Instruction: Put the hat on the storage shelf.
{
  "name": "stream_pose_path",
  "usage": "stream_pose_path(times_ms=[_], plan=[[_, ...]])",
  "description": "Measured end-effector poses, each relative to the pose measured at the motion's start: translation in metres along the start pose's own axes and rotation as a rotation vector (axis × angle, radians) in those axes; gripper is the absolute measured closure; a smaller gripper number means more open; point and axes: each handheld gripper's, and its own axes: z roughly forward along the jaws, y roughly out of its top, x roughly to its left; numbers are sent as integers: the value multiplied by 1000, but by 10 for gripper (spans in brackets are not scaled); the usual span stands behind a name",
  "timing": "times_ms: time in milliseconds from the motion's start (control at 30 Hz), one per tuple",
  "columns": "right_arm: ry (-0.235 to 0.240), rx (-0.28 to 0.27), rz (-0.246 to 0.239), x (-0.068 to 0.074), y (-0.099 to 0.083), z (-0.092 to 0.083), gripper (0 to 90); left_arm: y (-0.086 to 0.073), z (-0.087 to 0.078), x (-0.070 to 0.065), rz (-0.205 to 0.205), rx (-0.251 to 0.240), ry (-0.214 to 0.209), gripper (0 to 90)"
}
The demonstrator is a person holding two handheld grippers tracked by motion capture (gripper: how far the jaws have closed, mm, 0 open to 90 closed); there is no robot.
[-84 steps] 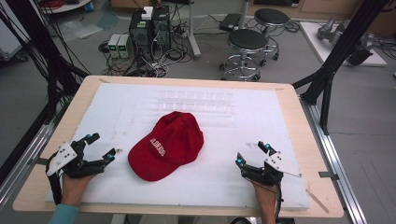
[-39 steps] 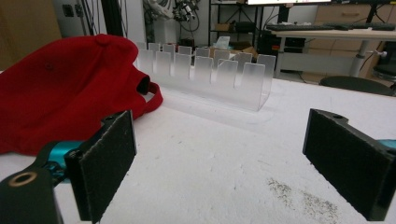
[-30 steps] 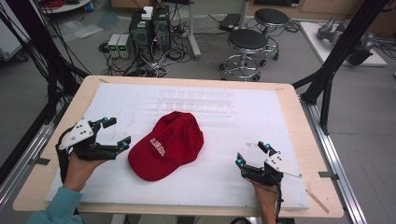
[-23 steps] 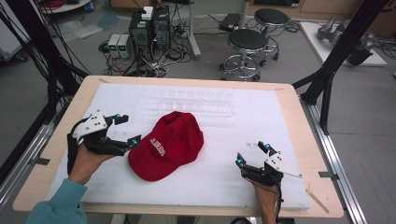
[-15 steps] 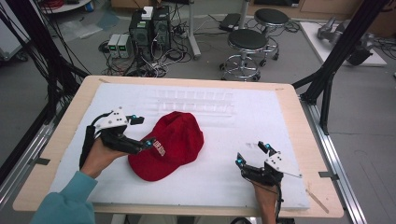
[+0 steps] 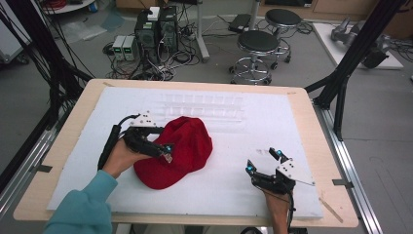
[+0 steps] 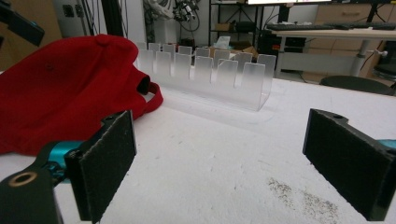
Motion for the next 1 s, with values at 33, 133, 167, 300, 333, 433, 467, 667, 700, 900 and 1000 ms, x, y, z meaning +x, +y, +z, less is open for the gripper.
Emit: stream_pose_path(times_ms=[33,133,167,300,333,433,467,667,700,900,1000], plan=[[0,-2,3,0,0,0,85,0,4,0,-10,18,-2,243],[1,-2,3,0,0,0,85,1,9,-3,-14,22,-17,238],[0,-2,4,0,0,0,86,1,9,-3,-14,22,-17,234],[1,-2,4,0,0,0,85,1,18,-7,-17,47,-22,225],[1,-1,3,0,0,0,85,2,19,-7,-13,57,-20,225],[1,-1,2,0,0,0,85,1,25,-8,-12,82,-11,249],[1,-1,2,0,0,0,85,1,25,-8,-12,82,-11,266],[1,-1,2,0,0,0,85,0,29,-7,-16,94,-16,406],[1,-1,3,0,0,0,85,-1,29,-7,-15,97,-13,432],[-1,-1,2,0,0,0,85,-1,34,-8,-22,130,-3,523],[-1,-2,2,0,0,0,85,-1,36,-8,-29,142,3,577]])
